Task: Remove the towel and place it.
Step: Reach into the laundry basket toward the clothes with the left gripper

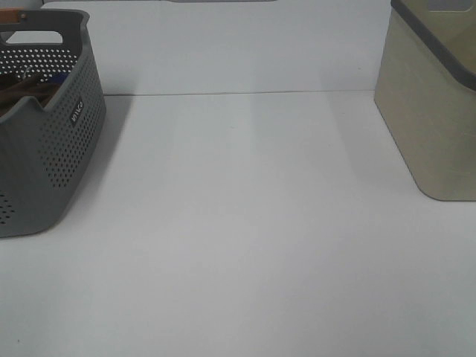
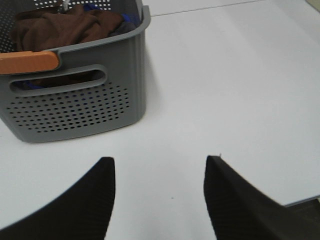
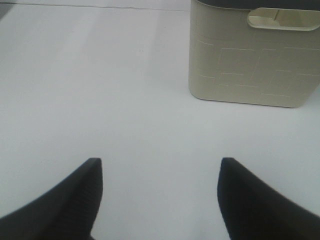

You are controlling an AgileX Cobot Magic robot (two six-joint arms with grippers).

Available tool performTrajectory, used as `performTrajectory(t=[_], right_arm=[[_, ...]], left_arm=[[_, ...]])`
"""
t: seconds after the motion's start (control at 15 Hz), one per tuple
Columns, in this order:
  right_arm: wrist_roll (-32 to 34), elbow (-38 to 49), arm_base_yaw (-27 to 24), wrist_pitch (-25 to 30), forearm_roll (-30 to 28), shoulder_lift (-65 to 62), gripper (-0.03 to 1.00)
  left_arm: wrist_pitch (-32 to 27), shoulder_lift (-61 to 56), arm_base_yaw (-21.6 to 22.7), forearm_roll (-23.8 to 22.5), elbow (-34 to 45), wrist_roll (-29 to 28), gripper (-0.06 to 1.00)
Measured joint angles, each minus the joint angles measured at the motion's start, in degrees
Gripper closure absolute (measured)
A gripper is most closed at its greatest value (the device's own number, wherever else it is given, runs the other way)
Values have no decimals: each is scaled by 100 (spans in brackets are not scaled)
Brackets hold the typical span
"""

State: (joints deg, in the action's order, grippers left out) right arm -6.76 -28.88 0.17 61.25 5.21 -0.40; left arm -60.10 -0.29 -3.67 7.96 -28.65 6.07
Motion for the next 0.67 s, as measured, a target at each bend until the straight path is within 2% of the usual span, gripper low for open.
performTrajectory(t=[0.13,0.2,0.47,0.53,0.67], right_arm=[[0,0,0,0,0,0,33],[0,0,0,0,0,0,33],[0,0,0,0,0,0,33],[0,0,0,0,0,0,33],[0,0,0,0,0,0,33]], left_arm=[[195,0,0,189,-34,0,42],[476,29,0,189,-80,0,42],[2469,848,0,63,-126,-246,42],[3151,1409,0,-46,-132,-304,42],[3816,2481,0,-298,-212,-321,42]])
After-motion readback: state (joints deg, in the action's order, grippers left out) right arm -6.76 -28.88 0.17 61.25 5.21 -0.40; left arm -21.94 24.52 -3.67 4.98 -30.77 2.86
